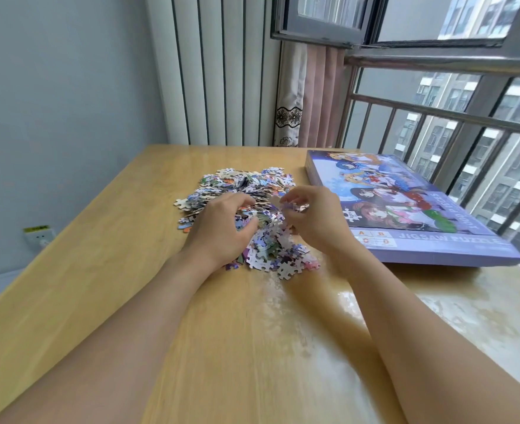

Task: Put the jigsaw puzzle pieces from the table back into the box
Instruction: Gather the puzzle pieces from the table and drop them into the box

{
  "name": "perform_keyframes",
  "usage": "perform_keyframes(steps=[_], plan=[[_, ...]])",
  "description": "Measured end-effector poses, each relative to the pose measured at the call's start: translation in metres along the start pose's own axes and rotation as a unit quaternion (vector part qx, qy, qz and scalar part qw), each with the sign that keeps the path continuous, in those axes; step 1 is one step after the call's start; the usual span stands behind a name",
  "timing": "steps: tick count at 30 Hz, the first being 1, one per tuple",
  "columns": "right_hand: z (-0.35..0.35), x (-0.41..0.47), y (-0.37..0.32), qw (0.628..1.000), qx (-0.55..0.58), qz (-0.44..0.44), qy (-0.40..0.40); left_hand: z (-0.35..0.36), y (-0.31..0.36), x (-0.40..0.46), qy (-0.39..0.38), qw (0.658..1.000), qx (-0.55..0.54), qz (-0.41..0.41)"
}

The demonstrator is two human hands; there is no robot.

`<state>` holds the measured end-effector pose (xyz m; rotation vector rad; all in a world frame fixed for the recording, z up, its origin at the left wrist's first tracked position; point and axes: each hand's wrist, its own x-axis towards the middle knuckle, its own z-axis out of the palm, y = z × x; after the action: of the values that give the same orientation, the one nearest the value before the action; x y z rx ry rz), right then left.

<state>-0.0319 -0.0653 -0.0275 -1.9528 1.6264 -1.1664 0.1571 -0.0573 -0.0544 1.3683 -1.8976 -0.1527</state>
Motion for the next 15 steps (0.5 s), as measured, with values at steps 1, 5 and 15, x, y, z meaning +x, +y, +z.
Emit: perform_keyframes(steps=[1, 5, 15], plan=[[-0.003, -0.001, -0.003, 0.996, 0.083, 0.029, -0.012, 0.0, 0.001, 0.0, 0.013, 1.0, -0.016, -0.003], [-0.013, -0.006, -0.014, 0.894, 0.416, 0.143, -0.086, 0.004, 0.011, 0.0, 0.039, 0.986, -0.154, -0.06], [-0.007, -0.005, -0.011, 0.73, 0.589, 0.308, -0.159, 0.004, 0.024, -0.003, 0.013, 0.962, -0.267, -0.063]])
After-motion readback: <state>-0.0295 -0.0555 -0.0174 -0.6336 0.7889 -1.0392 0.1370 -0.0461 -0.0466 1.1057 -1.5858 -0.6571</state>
